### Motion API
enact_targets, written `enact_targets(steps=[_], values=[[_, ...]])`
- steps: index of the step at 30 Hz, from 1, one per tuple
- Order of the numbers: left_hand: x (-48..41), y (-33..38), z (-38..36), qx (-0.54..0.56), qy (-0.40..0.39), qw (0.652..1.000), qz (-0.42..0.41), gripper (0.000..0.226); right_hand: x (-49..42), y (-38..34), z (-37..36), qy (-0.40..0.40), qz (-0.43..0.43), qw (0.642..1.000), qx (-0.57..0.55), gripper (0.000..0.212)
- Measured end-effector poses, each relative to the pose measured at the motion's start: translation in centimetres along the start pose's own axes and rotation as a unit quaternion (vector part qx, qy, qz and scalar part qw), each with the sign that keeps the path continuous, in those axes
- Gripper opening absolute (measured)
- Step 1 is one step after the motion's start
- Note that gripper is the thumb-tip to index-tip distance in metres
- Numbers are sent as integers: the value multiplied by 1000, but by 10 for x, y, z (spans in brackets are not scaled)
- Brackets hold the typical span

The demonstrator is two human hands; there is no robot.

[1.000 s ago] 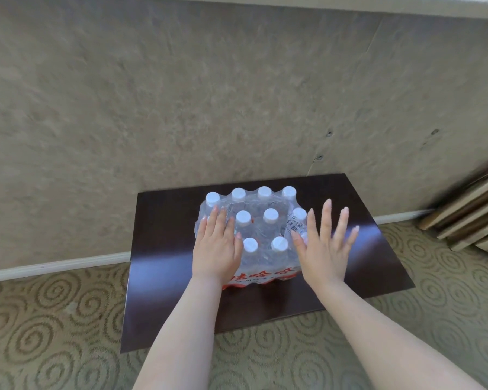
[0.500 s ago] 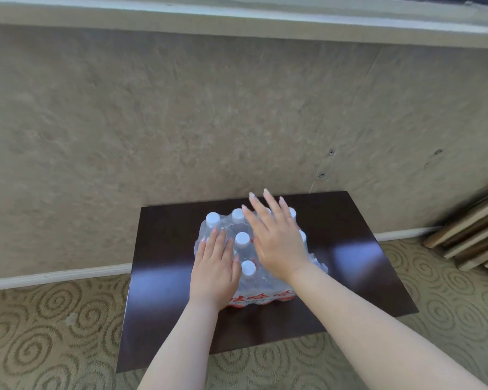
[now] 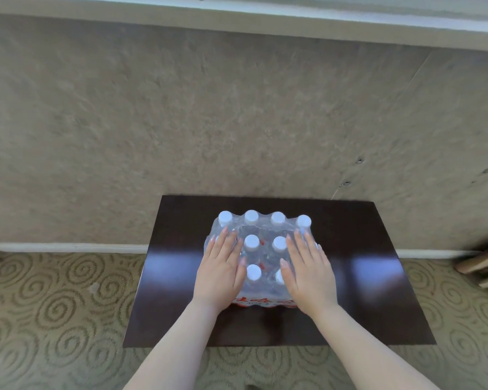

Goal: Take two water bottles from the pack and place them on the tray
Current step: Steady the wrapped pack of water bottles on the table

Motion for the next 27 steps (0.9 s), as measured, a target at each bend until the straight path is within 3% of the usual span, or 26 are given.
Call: enact_targets(steps=[16, 21, 27], values=[[5, -8, -10, 186, 136, 972, 42, 39, 3, 8, -11, 34, 1, 999, -27, 53], [-16, -11, -10, 180, 91, 979, 28, 49, 3, 8, -14, 48, 4, 998, -33, 52], [-37, -14, -16, 126, -25, 991, 43, 58, 3, 6, -10, 64, 1, 997, -37, 51]])
Point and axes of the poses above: each hand's wrist, its own x-axis away from the middle knuckle, its own z-axis out of the back of the hand, y = z × x, the point moved 3 cm from there along -x, towards the middle knuckle, and after that the axes turned 15 degrees about y, right-handed, at the moved point
